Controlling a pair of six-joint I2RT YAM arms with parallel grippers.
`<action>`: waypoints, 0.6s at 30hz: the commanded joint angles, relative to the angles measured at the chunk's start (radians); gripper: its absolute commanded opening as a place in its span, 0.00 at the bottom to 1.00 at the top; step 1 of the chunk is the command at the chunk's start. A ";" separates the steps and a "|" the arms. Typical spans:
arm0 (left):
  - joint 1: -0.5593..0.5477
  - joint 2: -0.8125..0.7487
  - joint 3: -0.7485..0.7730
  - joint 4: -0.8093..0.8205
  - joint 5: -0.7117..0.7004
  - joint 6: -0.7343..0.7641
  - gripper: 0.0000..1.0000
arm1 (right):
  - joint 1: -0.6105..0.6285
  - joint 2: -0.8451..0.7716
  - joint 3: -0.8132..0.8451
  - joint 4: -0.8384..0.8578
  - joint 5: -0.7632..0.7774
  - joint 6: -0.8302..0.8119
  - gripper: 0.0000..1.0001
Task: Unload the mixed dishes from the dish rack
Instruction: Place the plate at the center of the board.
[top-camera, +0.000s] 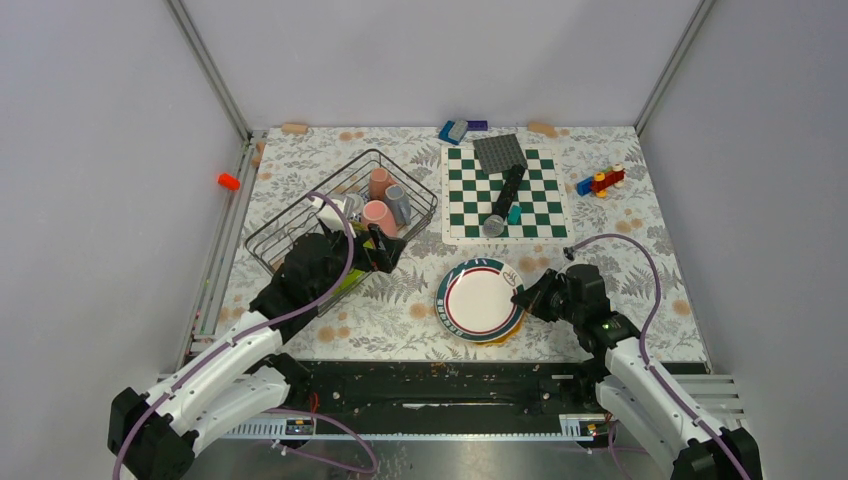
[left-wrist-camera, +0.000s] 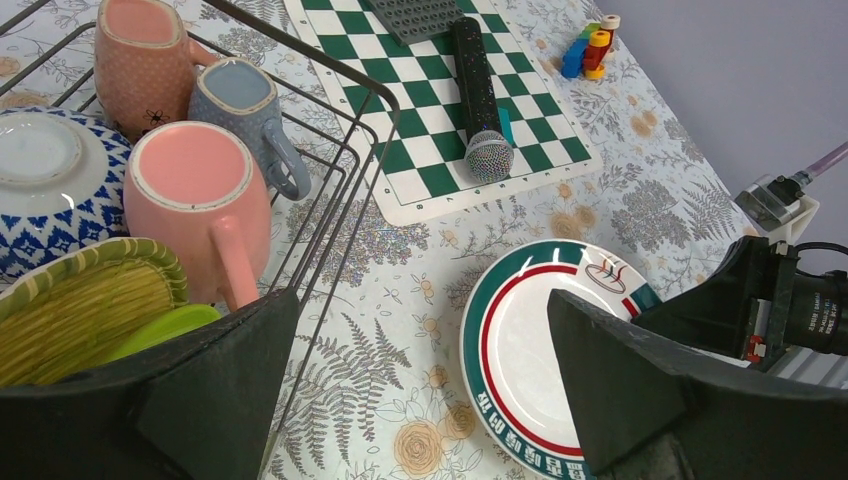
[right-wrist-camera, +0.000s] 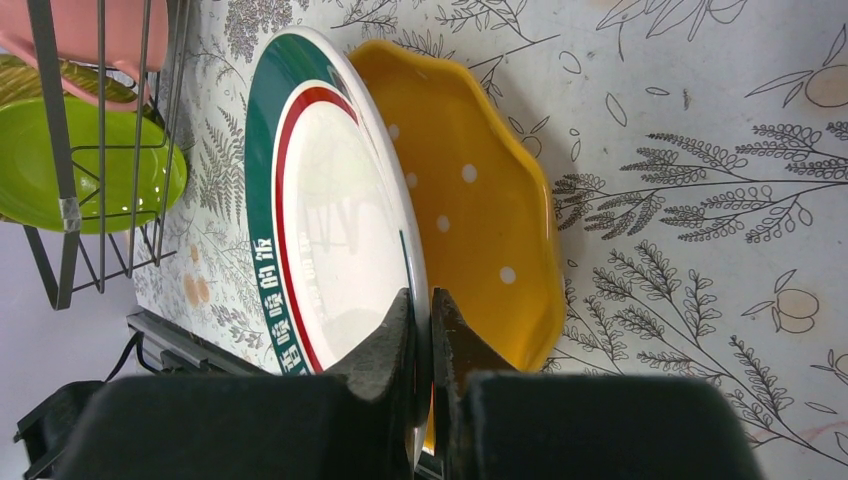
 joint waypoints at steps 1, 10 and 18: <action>0.000 0.002 0.006 0.042 0.022 0.018 0.99 | 0.006 0.001 0.006 -0.018 0.051 -0.032 0.02; 0.000 0.008 0.007 0.037 0.022 0.024 0.99 | 0.006 -0.003 -0.003 -0.024 0.046 -0.039 0.20; 0.000 0.018 0.016 0.030 0.019 0.024 0.99 | 0.006 0.018 -0.005 -0.023 0.034 -0.058 0.38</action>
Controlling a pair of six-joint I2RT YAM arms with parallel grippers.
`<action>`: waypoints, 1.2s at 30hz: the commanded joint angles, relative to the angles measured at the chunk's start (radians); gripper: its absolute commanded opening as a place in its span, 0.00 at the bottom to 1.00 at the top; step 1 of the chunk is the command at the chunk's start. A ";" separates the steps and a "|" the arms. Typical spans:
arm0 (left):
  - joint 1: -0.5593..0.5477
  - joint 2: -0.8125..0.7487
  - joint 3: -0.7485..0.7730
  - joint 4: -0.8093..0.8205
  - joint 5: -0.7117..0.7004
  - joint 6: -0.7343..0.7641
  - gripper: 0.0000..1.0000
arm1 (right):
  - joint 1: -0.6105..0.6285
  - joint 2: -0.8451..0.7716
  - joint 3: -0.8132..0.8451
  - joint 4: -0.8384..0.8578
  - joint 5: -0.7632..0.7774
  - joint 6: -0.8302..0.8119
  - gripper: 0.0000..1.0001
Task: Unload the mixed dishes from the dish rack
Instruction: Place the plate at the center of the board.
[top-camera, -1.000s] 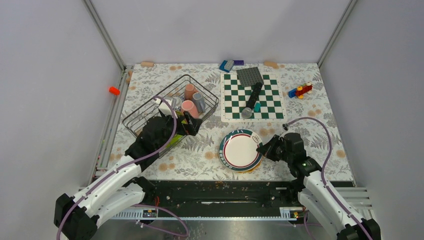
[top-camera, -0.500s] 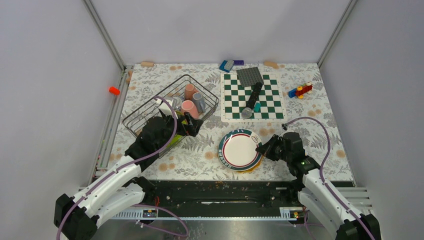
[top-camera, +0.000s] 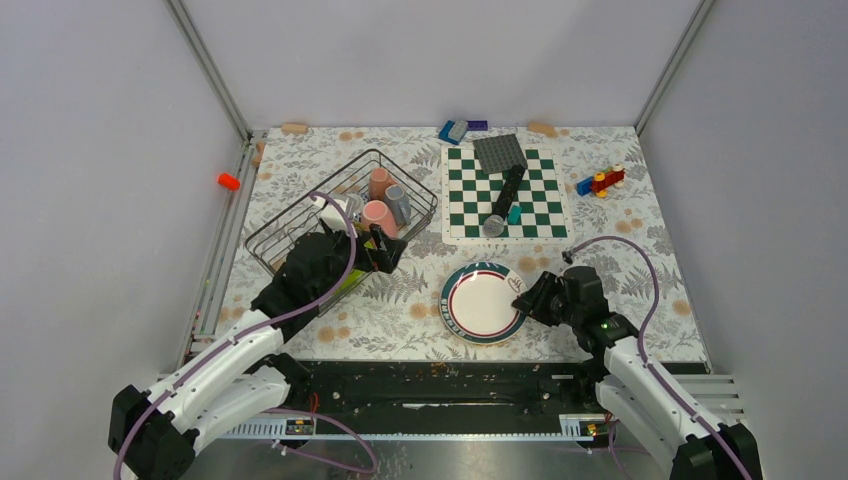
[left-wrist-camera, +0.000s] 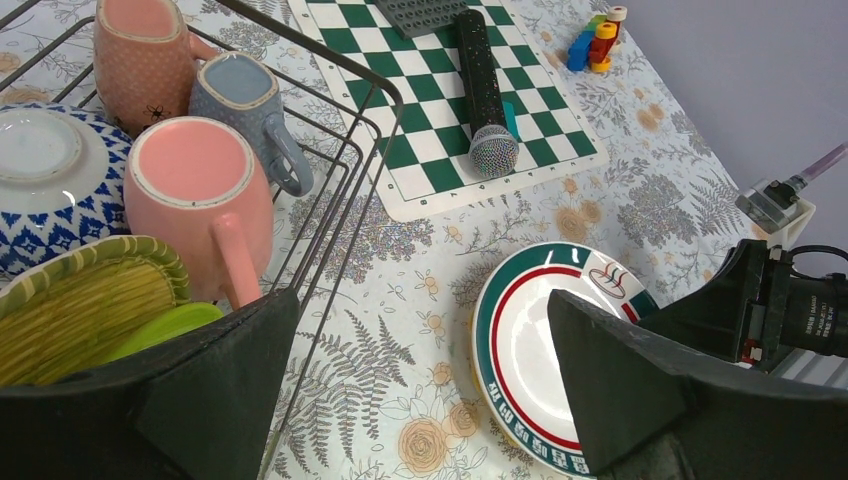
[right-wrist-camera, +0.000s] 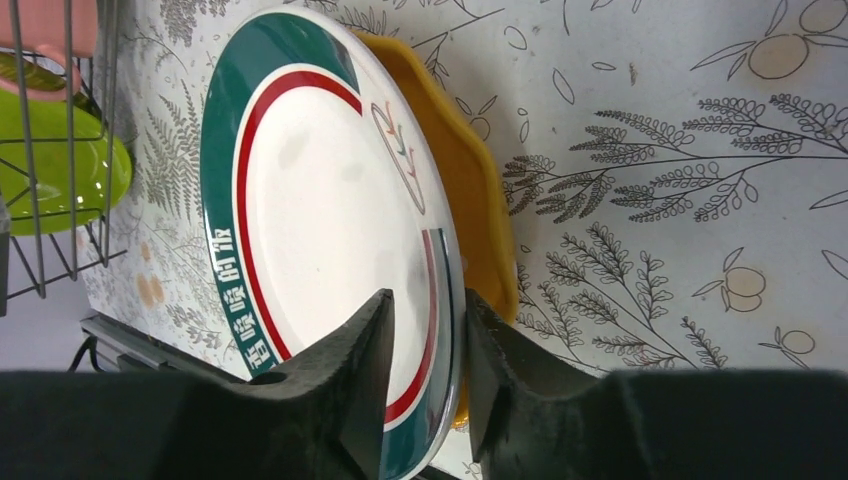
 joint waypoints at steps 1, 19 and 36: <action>0.000 0.009 0.017 0.030 0.020 0.016 0.99 | 0.006 0.004 0.006 0.008 0.011 -0.031 0.41; 0.000 0.049 0.072 0.004 0.048 0.039 0.99 | 0.006 -0.026 0.023 -0.054 0.039 -0.084 0.78; 0.000 0.103 0.359 -0.008 0.036 0.342 0.99 | 0.006 -0.089 0.069 -0.132 0.092 -0.101 0.99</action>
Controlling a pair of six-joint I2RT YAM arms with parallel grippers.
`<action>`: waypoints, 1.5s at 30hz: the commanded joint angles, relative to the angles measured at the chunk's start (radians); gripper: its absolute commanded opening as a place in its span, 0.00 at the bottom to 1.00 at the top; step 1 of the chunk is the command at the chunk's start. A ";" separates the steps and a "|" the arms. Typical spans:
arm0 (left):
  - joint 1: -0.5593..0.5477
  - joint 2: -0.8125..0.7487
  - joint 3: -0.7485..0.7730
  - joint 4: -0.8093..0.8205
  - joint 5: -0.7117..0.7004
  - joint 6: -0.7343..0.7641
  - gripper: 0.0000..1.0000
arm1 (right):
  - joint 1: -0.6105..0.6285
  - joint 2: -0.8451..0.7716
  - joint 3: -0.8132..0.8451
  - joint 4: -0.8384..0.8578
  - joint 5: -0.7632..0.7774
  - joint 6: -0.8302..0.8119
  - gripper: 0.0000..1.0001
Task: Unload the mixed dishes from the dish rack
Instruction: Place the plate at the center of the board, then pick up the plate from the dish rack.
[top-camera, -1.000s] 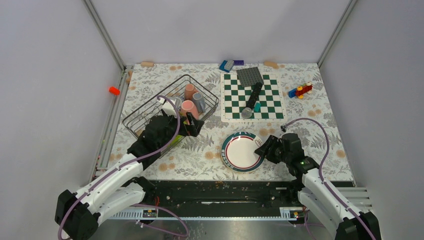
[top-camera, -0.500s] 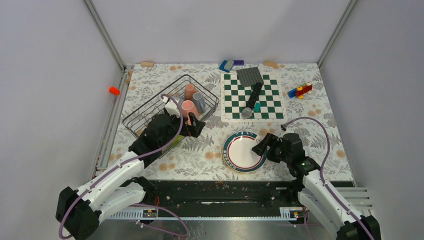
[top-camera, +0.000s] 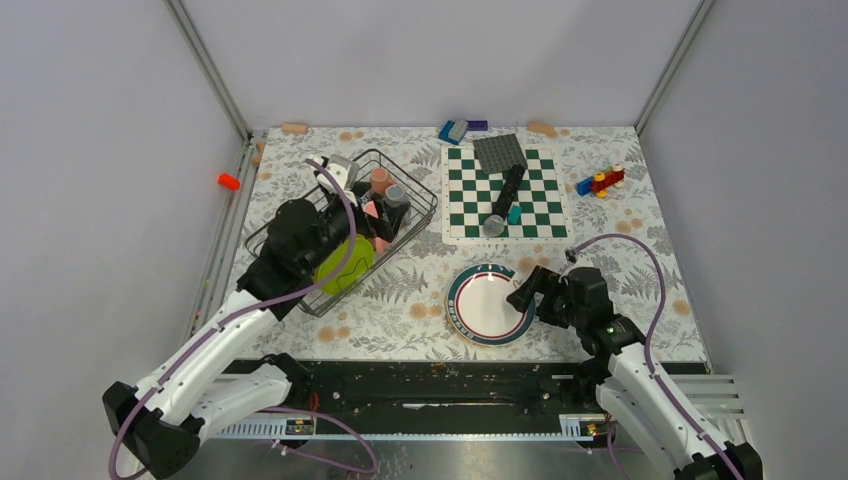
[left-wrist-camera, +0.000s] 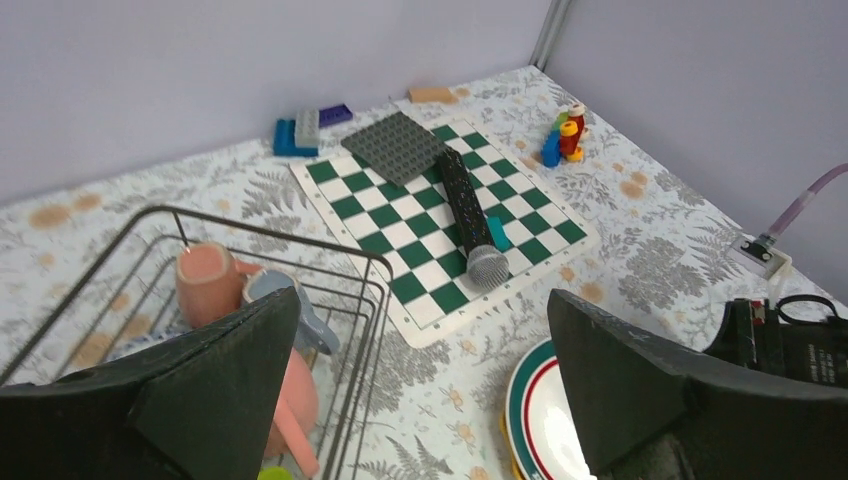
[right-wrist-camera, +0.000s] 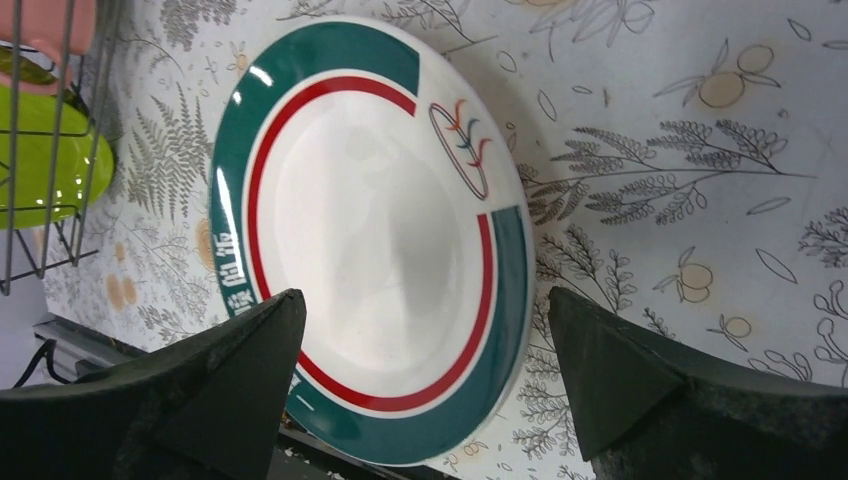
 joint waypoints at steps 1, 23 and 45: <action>0.000 0.023 0.076 0.028 -0.026 0.127 0.99 | 0.003 -0.007 0.040 -0.044 0.051 -0.021 0.99; 0.012 0.196 0.500 -0.541 -0.098 0.647 0.99 | 0.003 -0.145 0.111 -0.196 0.216 -0.086 0.99; 0.310 0.305 0.395 -0.833 0.138 0.661 0.69 | 0.003 -0.159 0.220 -0.280 0.381 -0.011 1.00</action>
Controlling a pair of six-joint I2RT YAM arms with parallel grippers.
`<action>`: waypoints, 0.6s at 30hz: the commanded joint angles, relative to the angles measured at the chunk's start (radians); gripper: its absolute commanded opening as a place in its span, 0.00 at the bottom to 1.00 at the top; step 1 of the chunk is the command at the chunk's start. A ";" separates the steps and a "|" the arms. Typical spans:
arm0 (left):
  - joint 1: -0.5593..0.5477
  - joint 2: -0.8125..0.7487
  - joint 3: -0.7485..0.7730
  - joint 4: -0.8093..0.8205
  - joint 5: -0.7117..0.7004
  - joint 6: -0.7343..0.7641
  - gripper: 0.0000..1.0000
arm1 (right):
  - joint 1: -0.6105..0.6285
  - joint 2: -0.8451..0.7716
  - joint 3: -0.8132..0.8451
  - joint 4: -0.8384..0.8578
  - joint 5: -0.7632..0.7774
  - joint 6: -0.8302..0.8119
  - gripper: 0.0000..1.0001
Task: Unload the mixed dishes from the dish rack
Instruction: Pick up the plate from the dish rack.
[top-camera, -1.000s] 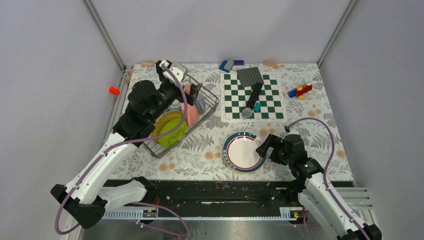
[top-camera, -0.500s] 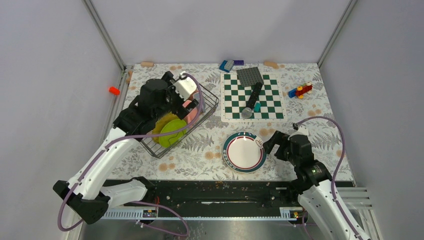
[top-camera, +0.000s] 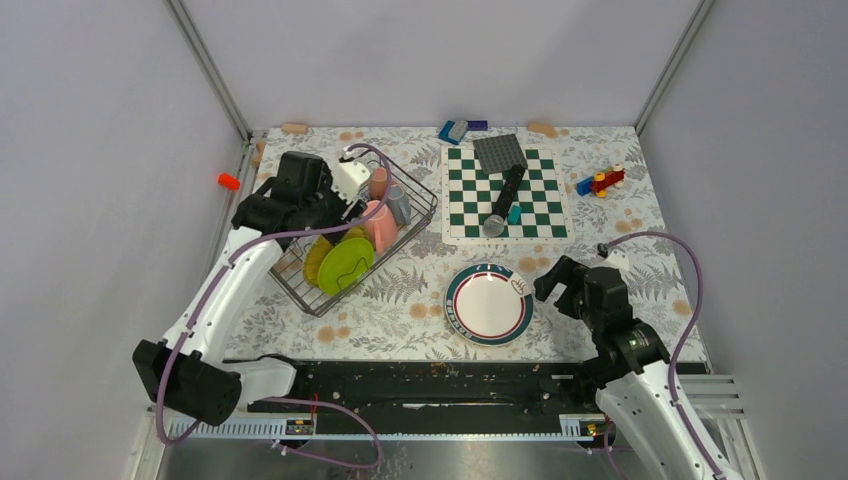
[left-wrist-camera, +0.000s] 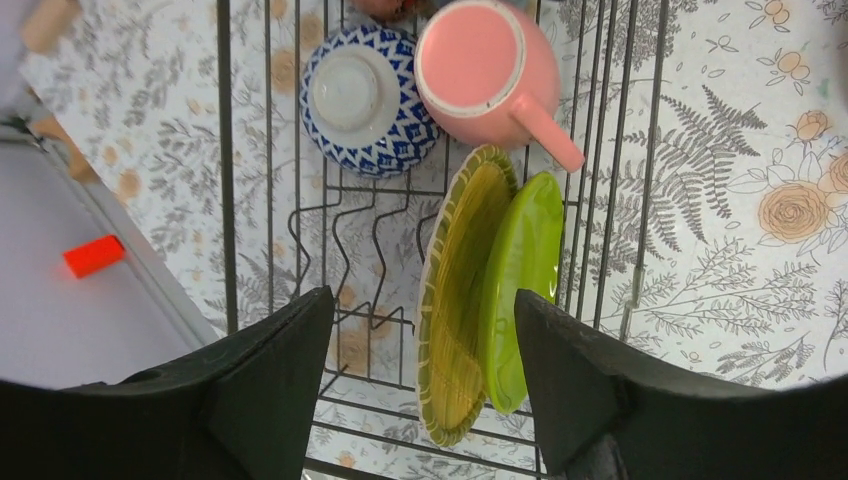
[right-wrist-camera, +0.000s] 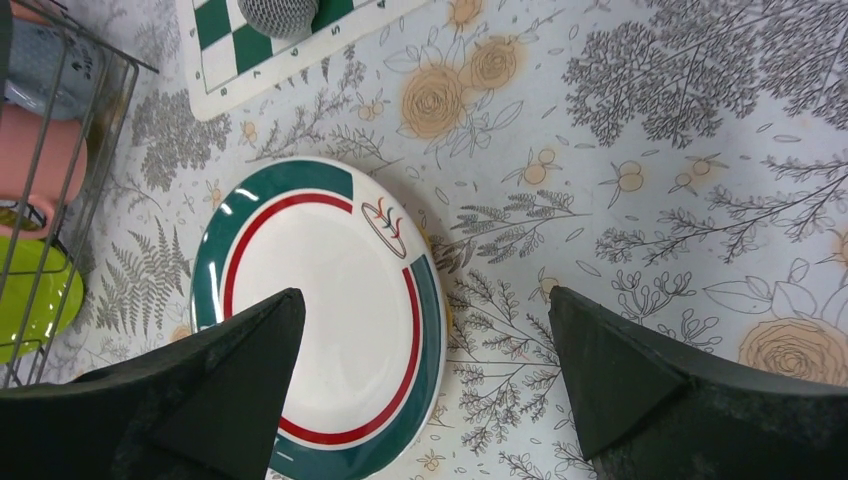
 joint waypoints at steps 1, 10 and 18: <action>0.051 0.006 -0.008 -0.003 0.108 0.005 0.67 | 0.003 0.016 0.086 -0.022 0.078 -0.003 1.00; 0.115 0.136 0.012 -0.009 0.159 0.001 0.50 | 0.003 0.053 0.108 -0.013 0.090 -0.020 1.00; 0.128 0.171 0.008 -0.002 0.168 0.001 0.35 | 0.003 0.044 0.106 -0.018 0.099 -0.018 1.00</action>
